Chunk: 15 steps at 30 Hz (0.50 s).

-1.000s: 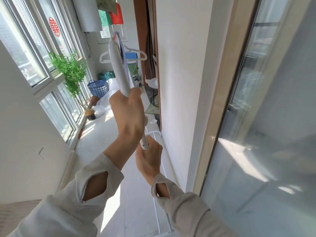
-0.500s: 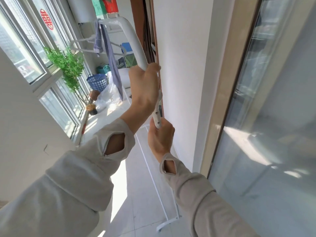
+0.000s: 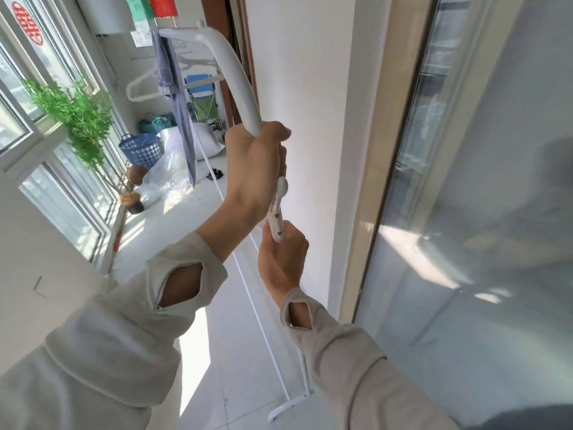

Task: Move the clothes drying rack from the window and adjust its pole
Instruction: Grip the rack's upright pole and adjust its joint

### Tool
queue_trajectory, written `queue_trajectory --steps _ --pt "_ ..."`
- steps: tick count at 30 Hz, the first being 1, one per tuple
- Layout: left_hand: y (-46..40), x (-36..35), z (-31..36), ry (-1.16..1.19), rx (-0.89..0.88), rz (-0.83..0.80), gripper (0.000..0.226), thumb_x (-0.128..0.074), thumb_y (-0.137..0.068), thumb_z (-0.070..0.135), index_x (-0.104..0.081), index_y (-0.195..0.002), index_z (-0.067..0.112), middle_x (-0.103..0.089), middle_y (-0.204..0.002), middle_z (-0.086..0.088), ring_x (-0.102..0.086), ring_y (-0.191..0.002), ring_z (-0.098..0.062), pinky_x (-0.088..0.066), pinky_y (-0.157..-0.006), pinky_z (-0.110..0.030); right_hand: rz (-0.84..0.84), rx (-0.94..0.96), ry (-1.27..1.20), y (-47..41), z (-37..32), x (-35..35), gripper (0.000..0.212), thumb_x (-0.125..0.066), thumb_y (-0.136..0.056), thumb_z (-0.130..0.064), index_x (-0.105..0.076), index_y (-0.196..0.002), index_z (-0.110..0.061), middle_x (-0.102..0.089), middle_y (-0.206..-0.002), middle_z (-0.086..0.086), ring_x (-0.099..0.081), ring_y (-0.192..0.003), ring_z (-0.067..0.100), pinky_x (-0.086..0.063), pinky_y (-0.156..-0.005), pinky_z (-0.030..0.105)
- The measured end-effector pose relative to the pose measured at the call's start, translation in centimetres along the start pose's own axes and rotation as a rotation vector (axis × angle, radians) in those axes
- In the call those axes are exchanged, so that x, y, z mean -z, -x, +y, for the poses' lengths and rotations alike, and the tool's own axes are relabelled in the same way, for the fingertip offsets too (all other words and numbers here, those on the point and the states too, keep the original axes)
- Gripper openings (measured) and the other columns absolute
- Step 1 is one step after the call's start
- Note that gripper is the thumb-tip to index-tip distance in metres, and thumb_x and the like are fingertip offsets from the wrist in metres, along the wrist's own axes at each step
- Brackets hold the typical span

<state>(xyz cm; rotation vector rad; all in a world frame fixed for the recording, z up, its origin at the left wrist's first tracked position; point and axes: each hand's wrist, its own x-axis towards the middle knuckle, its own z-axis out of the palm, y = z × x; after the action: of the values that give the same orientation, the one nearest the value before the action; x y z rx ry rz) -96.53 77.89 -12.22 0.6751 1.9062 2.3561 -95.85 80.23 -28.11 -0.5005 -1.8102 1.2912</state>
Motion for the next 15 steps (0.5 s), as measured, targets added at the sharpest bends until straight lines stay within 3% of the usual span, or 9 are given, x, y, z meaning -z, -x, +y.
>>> queue_trajectory --steps 6,10,15 --pt "-2.7 -0.1 -0.2 -0.048 0.008 -0.057 0.049 -0.052 -0.09 0.0 -0.029 -0.051 0.02 -0.028 -0.039 0.006 -0.022 -0.034 -0.012 -0.022 -0.042 -0.022 0.008 -0.036 0.011 -2.4 0.3 -1.0 0.03 -0.049 -0.086 -0.029 -0.042 -0.057 -0.021 -0.044 -0.05 -0.01 -0.044 -0.046 0.007 -0.025 -0.046 0.025" --pt "-5.3 -1.2 -0.9 -0.087 0.016 -0.061 0.047 -0.053 -0.09 -0.003 -0.033 -0.053 0.018 -0.03 -0.041 0.005 -0.026 -0.036 -0.013 -0.023 -0.043 -0.025 0.024 -0.06 0.03 -5.2 1.6 -1.9 0.027 -0.049 -0.084 -0.029 -0.049 -0.062 -0.014 -0.055 -0.057 0.006 -0.053 -0.058 0.03 -0.033 -0.055 0.031" --pt "-8.4 -0.8 -2.0 -0.123 0.008 -0.059 0.048 -0.05 -0.091 -0.004 -0.029 -0.055 0.019 -0.025 -0.047 0.0 -0.021 -0.036 -0.014 -0.023 -0.042 -0.021 0.021 -0.088 0.028 -7.8 2.5 -4.6 0.03 -0.048 -0.084 -0.027 -0.048 -0.059 -0.01 -0.049 -0.052 0.0 -0.05 -0.054 0.028 -0.032 -0.054 0.03"
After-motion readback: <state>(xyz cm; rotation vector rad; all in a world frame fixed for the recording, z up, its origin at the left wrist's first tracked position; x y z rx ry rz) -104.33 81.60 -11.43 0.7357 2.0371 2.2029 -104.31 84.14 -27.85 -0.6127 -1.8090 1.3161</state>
